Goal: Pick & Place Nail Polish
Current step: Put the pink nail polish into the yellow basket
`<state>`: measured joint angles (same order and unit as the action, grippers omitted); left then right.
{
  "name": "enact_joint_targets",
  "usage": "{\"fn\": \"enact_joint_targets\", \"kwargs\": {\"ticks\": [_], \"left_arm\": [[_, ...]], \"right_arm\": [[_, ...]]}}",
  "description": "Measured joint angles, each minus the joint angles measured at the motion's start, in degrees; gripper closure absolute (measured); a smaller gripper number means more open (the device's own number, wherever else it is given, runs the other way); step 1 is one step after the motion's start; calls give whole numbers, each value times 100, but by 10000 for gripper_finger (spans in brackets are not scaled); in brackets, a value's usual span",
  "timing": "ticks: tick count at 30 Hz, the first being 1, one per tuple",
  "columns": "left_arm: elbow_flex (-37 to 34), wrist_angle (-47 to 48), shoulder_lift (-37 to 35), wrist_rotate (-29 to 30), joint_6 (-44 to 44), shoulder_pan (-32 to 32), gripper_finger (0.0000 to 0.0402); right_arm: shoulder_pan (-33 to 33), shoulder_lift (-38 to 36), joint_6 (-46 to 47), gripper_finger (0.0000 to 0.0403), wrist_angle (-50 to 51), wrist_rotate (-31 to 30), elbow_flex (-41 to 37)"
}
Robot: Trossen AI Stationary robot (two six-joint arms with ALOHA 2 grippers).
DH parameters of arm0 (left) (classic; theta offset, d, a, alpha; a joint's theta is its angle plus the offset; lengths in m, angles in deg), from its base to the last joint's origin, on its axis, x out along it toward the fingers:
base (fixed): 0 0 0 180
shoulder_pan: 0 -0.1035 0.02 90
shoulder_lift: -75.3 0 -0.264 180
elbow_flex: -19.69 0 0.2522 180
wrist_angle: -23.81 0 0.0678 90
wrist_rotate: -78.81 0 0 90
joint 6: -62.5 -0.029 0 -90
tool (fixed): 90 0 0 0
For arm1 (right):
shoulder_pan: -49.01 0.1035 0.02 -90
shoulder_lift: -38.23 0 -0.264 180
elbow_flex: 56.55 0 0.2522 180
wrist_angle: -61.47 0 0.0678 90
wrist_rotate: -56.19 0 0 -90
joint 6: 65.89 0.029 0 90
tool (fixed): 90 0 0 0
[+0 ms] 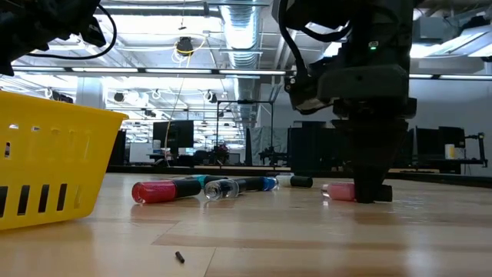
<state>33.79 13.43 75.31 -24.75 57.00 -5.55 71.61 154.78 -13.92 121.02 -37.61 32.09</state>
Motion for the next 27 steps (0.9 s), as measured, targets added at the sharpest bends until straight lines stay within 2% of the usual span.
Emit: {"fn": "enact_joint_targets", "kwargs": {"ticks": [7,19,24,27], "left_arm": [[0,-4,0,0,-1,1,401],[1,-40,42,0,-2,-2,401],[0,-36,40,0,0,1,401],[0,146,38,2,-2,1,401]], "right_arm": [[32,61,-474,357,363,-273,464],[28,48,-1161,357,1387,-1268,1773],[25,42,-1635,357,1329,-1703,2313],[21,39,-1969,357,942,-1859,2458]]}}
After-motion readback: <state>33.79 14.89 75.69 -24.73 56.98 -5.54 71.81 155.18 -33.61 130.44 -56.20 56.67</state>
